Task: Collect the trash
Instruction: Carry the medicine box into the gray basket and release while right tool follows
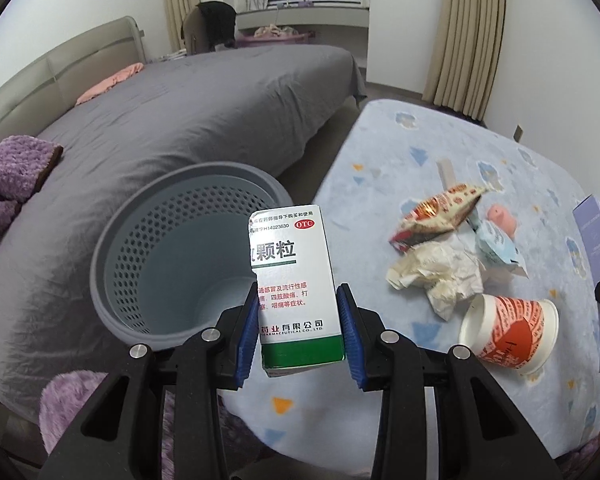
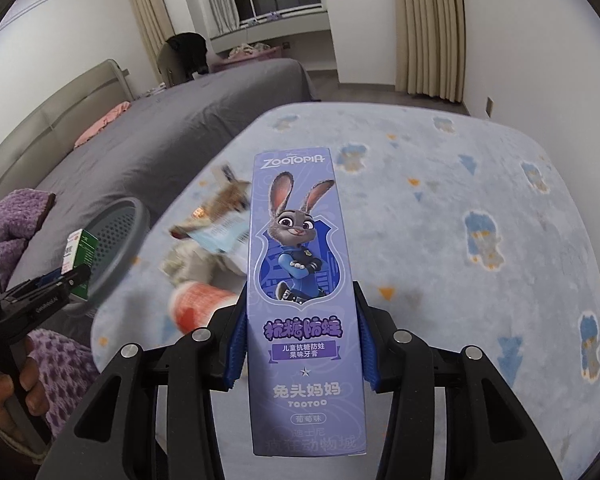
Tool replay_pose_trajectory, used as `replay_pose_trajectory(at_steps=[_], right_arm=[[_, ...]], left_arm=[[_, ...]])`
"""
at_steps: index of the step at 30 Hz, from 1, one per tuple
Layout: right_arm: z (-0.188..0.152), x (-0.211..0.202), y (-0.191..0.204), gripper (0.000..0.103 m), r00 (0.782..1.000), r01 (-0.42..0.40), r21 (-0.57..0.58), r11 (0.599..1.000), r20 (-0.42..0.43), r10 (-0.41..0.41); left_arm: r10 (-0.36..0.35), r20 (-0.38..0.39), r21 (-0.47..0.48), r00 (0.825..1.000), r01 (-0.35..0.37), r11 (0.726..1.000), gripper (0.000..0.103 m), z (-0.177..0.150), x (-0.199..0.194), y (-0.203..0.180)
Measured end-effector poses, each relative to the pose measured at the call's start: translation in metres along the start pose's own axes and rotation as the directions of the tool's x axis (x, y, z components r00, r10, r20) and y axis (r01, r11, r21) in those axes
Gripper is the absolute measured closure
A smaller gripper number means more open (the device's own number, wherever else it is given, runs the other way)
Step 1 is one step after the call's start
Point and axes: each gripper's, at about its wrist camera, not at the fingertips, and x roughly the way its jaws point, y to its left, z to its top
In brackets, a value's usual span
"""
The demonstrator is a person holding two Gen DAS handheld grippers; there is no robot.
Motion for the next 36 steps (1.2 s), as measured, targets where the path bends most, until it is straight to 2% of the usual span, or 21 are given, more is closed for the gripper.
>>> replay_pose_trajectory(at_steps=[7,15,18,25,30,31,33,34,36], right_arm=[[0.019,0.010,0.078,0.059,0.992,-0.122,-0.078,0.989,0.010,0.123],[0.028,0.073,0.172,0.059,0.969,-0.242,-0.164,0.956,-0.094,0.229],[0.032,0.099,0.201,0.059,0.960,-0.269,-0.182,0.946,-0.131,0.248],[0.046,0.150,0.246,0.059,0.945,-0.304,-0.191,0.933,-0.185,0.270],[0.050,0.178,0.265,0.059,0.936,-0.314,-0.196,0.929,-0.227,0.269],[0.050,0.181,0.268,0.059,0.935,-0.315,-0.197,0.928,-0.233,0.268],[0.050,0.186,0.273,0.057,0.933,-0.319,-0.202,0.926,-0.236,0.270],[0.051,0.187,0.276,0.050,0.933,-0.321,-0.206,0.924,-0.237,0.272],[0.052,0.187,0.278,0.041,0.938,-0.316,-0.217,0.924,-0.220,0.269]], left_arm=[[0.034,0.015,-0.023,0.999,-0.034,0.999,0.066,0.007,0.005,0.050],[0.064,-0.014,-0.064,0.998,-0.064,0.996,0.065,0.008,0.032,0.105],[0.062,-0.017,-0.074,0.998,-0.063,0.995,0.065,0.015,0.044,0.125],[0.111,-0.006,-0.101,0.994,-0.111,0.989,0.065,0.038,0.071,0.169],[0.097,-0.038,-0.137,0.995,-0.102,0.985,0.065,0.036,0.086,0.183],[0.098,-0.046,-0.139,0.994,-0.103,0.985,0.065,0.035,0.089,0.185],[0.099,-0.050,-0.145,0.994,-0.105,0.984,0.052,0.033,0.090,0.188],[0.102,-0.048,-0.156,0.994,-0.108,0.982,0.043,0.033,0.090,0.191],[0.110,-0.041,-0.168,0.993,-0.115,0.979,0.038,0.032,0.089,0.195]])
